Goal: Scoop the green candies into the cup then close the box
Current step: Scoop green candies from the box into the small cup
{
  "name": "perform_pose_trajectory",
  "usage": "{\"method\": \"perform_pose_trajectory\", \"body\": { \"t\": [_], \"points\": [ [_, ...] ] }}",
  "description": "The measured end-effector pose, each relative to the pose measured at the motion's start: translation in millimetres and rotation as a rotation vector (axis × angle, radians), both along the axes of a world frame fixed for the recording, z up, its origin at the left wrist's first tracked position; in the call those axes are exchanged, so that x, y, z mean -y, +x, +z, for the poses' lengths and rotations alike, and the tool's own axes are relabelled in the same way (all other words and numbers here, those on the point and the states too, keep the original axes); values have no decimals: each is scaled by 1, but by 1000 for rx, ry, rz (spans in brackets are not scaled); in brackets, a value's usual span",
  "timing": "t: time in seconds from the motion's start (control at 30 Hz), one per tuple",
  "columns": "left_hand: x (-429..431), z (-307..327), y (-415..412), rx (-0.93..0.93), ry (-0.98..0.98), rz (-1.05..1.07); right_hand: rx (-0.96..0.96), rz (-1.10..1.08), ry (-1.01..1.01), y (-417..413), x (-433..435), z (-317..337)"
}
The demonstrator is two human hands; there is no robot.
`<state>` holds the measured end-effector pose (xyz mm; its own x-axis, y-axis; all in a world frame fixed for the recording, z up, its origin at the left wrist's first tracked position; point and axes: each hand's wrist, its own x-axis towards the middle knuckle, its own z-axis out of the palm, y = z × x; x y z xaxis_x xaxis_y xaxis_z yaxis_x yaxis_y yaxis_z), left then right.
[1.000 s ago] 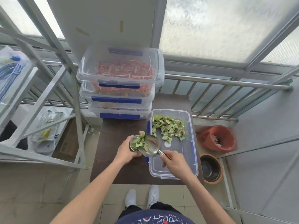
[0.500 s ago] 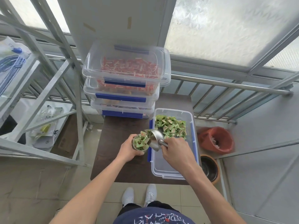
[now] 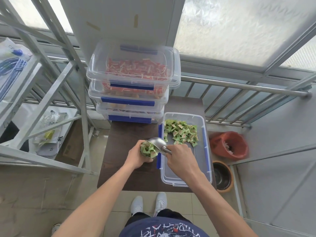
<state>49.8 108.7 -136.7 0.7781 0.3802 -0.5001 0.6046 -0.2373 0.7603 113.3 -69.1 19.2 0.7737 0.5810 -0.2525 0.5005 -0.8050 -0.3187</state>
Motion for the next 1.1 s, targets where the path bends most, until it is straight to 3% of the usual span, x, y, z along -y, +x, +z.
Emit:
{"method": "perform_pose_trajectory", "body": {
  "t": [0.17, 0.4, 0.87, 1.1],
  "points": [
    [0, 3, 1, -6, 27, -37, 13, -66, 165, 4, 13, 23],
    [0, 2, 0, -1, 28, -23, -104, -47, 62, -8, 24, 7],
    [-1, 0, -1, 10, 17, -24, -77, -151, 187, -6, 18, -8],
    [0, 0, -1, -10, 5, -6, -125, -149, 128, -14, 15, -16]
  ]
}}
